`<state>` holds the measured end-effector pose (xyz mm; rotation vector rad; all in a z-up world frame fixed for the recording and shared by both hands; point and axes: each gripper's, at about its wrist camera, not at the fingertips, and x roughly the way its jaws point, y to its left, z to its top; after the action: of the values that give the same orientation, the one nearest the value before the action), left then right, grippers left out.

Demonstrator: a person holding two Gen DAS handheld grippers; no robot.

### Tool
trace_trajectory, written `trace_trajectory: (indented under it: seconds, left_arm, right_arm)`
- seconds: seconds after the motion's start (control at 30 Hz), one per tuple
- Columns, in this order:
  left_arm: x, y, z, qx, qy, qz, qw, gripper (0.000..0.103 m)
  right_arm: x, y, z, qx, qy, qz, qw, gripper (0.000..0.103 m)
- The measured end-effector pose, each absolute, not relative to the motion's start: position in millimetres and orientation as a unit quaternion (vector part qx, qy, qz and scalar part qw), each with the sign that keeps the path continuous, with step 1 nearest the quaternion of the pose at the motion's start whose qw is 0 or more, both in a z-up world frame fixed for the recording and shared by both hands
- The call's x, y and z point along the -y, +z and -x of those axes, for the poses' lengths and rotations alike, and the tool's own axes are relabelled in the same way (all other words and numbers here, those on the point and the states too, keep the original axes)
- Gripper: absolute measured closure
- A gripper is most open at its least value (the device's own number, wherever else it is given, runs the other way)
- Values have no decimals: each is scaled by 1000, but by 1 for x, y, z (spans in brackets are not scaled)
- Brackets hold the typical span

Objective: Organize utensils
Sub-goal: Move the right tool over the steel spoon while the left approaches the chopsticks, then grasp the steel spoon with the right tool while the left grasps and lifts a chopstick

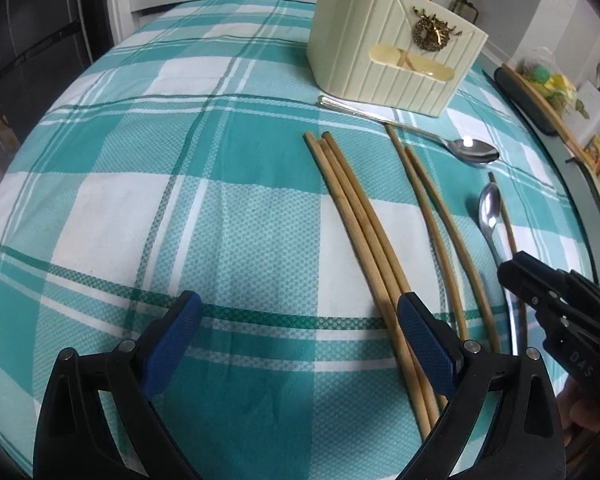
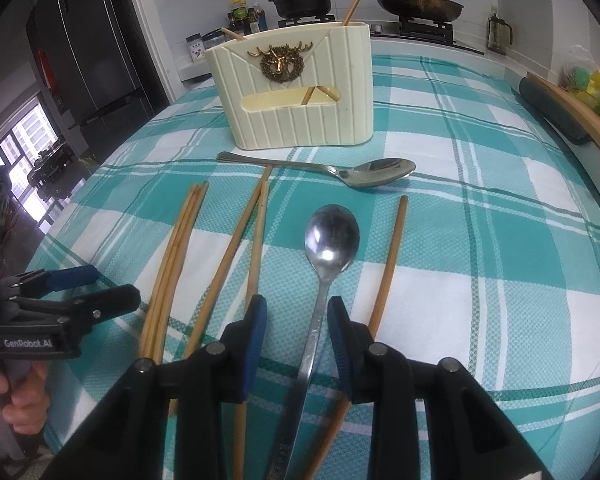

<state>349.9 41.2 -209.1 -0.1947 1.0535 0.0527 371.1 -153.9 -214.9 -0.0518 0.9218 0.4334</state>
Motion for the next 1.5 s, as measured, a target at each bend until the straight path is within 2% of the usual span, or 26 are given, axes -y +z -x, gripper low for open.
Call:
trace_trajectory:
  seconds: [0.27,0.8,1.17,1.3,1.5]
  left_arm:
    - [-37,-212,-357,-504,56,76,859,2]
    - [-36,-214,-366,-518,111,103,842,0]
    - [-53,-219,-357,-540,105,67,833,0]
    - [-70,-220,-363,-546,98,67,829,0]
    - [-73,-220,-388,-551,53,44,832,2]
  right_arm:
    - [161,-222,-373,-447,210,22,869,71]
    - [156,-226,-368,-438,209,42,873,71]
    - [160,-226,-370,-440,214,34,872,70]
    - [154,-226,-379,-439,214,32,872,56]
    - [143,-227,-400,-437,186,41,879,54]
